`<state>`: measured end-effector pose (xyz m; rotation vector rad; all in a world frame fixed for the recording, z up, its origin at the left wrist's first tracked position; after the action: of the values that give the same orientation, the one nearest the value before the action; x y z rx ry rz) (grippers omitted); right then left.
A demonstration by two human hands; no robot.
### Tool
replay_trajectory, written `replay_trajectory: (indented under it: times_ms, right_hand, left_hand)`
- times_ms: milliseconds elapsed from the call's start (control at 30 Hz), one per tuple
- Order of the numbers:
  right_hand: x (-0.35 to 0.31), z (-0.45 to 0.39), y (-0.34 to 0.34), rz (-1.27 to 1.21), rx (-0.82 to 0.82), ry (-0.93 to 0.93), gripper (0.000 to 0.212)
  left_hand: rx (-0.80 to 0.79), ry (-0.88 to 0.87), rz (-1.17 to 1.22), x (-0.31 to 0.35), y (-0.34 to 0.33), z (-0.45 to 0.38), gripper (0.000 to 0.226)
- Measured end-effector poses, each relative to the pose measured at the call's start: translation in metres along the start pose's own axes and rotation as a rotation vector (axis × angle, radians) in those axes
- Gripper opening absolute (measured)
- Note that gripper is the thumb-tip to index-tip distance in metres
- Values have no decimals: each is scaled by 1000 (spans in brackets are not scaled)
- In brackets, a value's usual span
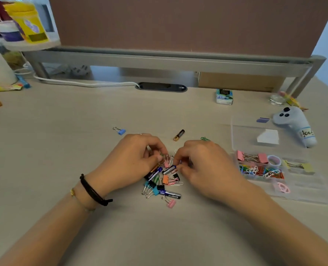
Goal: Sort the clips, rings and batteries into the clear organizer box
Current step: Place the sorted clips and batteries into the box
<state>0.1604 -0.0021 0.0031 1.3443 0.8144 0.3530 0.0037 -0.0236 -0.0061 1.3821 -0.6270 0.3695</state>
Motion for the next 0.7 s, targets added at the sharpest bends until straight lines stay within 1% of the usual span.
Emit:
replay_trajectory:
  times_ms: [100,233,300,367,433,533,700]
  right_hand:
    - [-6,-8,-8,51,-38,60,15]
    - [-6,-15,-13,88,-93,73,12]
    - [-6,-16,-14,112,-113,78,11]
    - [-8,-18,-15,159,-135,91,11]
    - [-9,-19,-16,196,-133,111,9]
    - [-5,-17,-11,148,-89,100,7]
    - [6,-10,-1,-24,-35,52,11]
  left_hand:
    - [8,8,27,-1,1,5,18]
    - [-27,-5,36,2,5,11,15]
    - [-85,-24,67,5,4,15,13]
    - [-179,-52,79,11,-2,19,12]
    - [-251,-80,50,18,-9,22,13]
    - [-299,-102,-21,26,-15,25,17]
    - [-303,-101,-109,24,-22,25,24]
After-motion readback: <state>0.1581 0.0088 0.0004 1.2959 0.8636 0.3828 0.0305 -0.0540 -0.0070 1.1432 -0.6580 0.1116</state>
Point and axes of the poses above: each hand's wrist, its own z-axis away from the middle knuckle, its own y-axis out of the back of the hand, x = y × z, the point moved 6 cm from there along -z, towards the middle knuckle, and after that the axes turned 12 degrees about -x, right-handed, at the moved point
